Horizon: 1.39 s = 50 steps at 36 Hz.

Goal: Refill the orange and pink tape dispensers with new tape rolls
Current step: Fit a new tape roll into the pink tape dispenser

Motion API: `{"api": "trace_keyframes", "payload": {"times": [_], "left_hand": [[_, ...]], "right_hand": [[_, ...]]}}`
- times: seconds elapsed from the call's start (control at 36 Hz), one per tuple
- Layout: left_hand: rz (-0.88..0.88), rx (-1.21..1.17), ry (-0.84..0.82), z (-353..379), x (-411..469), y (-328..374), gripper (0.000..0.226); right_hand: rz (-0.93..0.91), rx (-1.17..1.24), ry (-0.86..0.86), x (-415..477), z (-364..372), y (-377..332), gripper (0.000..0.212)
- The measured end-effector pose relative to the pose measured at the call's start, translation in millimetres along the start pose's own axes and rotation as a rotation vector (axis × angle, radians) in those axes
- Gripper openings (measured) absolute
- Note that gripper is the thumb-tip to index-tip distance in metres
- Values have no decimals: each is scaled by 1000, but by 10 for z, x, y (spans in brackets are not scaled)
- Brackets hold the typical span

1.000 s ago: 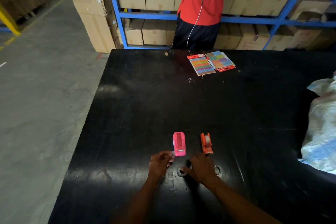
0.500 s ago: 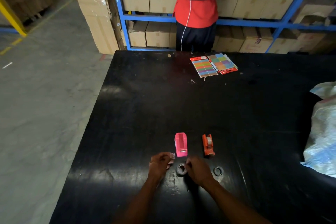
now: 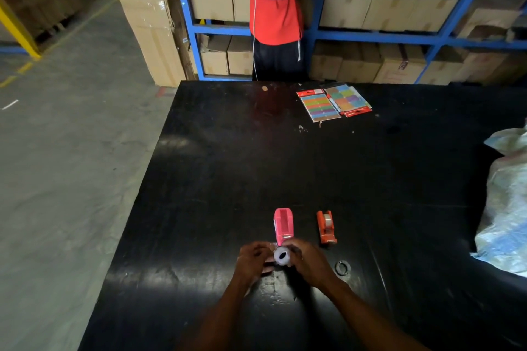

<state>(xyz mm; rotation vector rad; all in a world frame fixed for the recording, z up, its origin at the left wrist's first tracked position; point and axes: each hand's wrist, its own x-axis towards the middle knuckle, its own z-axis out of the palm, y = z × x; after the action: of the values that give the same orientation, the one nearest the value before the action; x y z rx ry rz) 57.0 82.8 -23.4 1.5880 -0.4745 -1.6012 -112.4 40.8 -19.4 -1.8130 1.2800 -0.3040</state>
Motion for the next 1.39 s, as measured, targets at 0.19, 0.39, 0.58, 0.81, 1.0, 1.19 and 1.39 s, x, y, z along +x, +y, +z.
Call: {"api": "trace_keyframes", "payload": {"times": [0.19, 0.39, 0.58, 0.81, 1.0, 1.19, 1.39], "left_hand": [[16, -23, -12, 18, -18, -6, 14], [18, -4, -58, 11, -19, 36, 10], [64, -60, -25, 99, -3, 71, 16], [123, -88, -26, 146, 23, 99, 12], [98, -41, -51, 149, -2, 109, 10], [76, -39, -90, 131, -33, 177, 10], [64, -55, -101, 72, -50, 178, 14]], "right_hand": [[51, 33, 26, 39, 6, -10, 9], [70, 135, 61, 30, 20, -54, 15], [121, 323, 93, -20, 39, -86, 27], [139, 394, 81, 3, 14, -16, 48], [82, 387, 90, 25, -119, -48, 44], [60, 365, 30, 47, -190, -72, 48], [14, 367, 39, 9, -225, -130, 41]]}}
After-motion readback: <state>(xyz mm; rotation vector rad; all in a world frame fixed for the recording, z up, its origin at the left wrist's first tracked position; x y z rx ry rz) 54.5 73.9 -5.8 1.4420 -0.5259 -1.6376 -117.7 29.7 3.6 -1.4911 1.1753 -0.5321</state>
